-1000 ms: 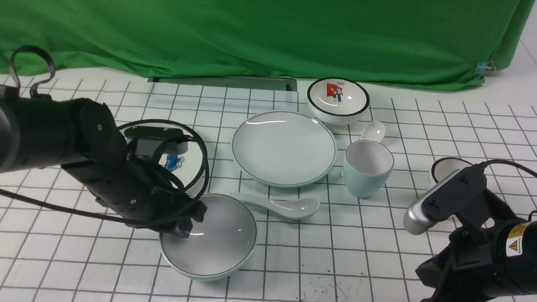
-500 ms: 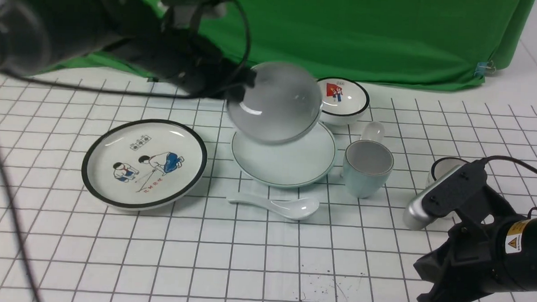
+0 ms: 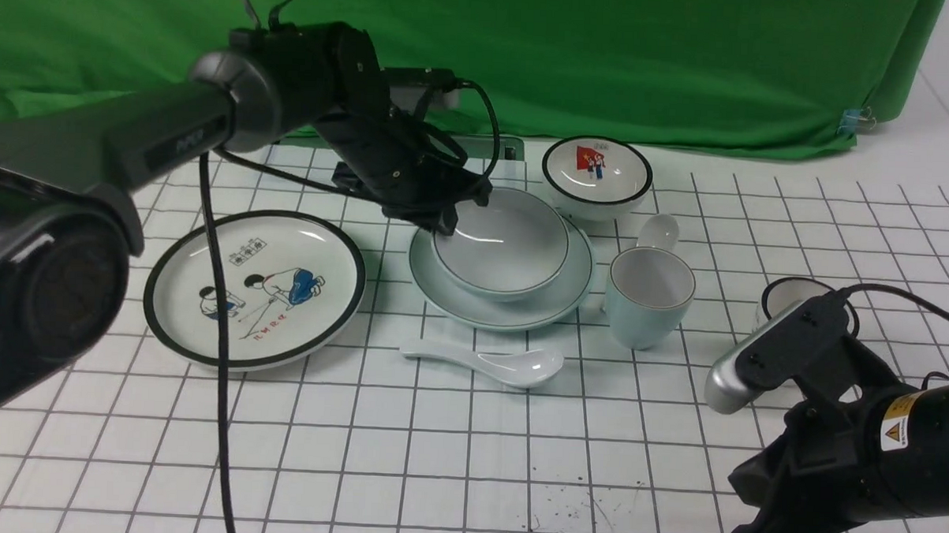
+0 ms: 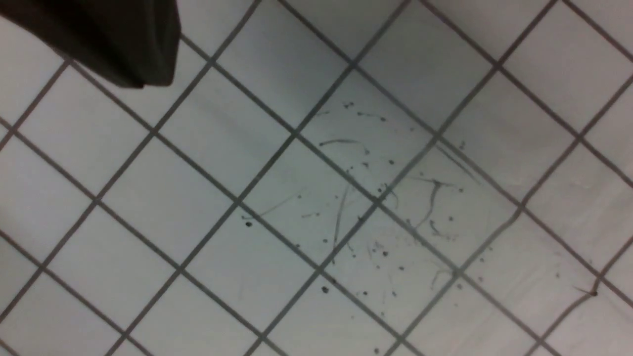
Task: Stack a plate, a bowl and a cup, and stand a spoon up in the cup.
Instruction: Use the left arm to put the blue rice bowl into the blue large plate in the middle, then use the right arm to grab a blue teacup
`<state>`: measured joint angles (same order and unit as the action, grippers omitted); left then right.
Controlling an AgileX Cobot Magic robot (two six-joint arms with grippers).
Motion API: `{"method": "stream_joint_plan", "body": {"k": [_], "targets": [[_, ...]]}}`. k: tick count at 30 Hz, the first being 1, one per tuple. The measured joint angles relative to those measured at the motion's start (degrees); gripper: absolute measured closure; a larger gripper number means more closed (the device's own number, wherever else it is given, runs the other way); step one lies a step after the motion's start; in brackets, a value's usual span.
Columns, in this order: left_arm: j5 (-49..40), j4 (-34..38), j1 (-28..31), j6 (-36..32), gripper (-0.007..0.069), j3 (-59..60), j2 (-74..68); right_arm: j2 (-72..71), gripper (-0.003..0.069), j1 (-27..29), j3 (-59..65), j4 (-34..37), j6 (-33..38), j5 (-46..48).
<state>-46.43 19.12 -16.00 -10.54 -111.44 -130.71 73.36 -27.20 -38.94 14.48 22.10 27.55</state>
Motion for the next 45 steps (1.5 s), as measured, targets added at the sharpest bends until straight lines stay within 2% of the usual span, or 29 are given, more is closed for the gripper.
{"method": "stream_joint_plan", "body": {"k": [6,8,10,11,12,14,21,23,27,30,32,34,38,40,41,42,45], "targets": [[-2.56,-0.78,0.00,-0.20,0.0405,-0.31,0.05,0.00,0.0567,0.00,0.00,0.00,-2.97,0.46],[-4.63,-1.14,0.00,-0.20,0.0293,-0.31,0.55,0.00,0.0505,0.00,-1.10,0.00,-3.60,2.97],[-6.39,-1.38,0.00,-0.20,0.0230,-0.31,1.51,0.05,0.0427,0.00,-3.10,0.00,-4.69,5.06],[-6.51,-1.46,0.00,-0.20,0.0217,-0.31,1.95,0.05,0.0427,0.00,-3.42,0.00,-4.81,5.07],[-7.31,-2.03,0.00,-0.27,0.0180,-0.25,4.31,0.49,0.0358,0.00,-7.19,0.00,-6.05,6.40],[-7.84,-2.89,0.00,-0.40,0.0164,-0.25,8.45,2.16,0.0308,0.00,-13.39,0.00,-7.44,7.27],[-9.66,-0.74,0.00,-1.33,0.0218,2.76,23.61,13.36,0.0284,1.80,-30.44,-1.13,-8.82,8.71],[-9.25,1.81,0.00,-2.46,0.0250,7.71,29.28,19.14,0.0282,3.63,-36.35,-1.93,-9.30,10.78],[-0.97,6.48,0.00,-6.58,0.0312,26.01,42.59,31.17,0.0281,6.56,-47.14,-6.31,-9.41,15.52],[6.39,7.07,0.00,-7.25,0.0342,37.98,50.48,36.45,0.0279,6.71,-50.99,-9.85,-9.81,16.86],[8.08,7.12,0.00,-7.42,0.0349,40.79,52.36,37.73,0.0279,6.71,-51.52,-10.34,-9.86,17.11],[12.32,7.12,0.00,-7.54,0.0366,48.82,57.91,40.10,0.0282,6.71,-52.14,-11.12,-8.44,17.44],[15.35,7.12,0.00,-7.56,0.0375,55.98,61.77,41.40,0.0352,6.71,-52.14,-11.47,-4.61,17.78],[17.99,7.20,0.00,-7.56,0.0379,60.96,63.18,41.53,0.0514,6.71,-52.56,-11.65,-3.02,17.82],[19.15,7.67,0.00,-7.60,0.0380,62.39,63.36,41.53,0.0559,6.71,-52.88,-11.60,-2.86,17.66],[20.54,8.12,0.00,-7.60,0.0381,63.61,63.36,41.53,0.0586,6.71,-53.35,-11.33,-2.72,17.92],[23.29,9.21,0.00,-7.60,0.0381,65.52,63.36,41.59,0.0587,6.71,-54.99,-10.88,-2.72,19.31]]}}
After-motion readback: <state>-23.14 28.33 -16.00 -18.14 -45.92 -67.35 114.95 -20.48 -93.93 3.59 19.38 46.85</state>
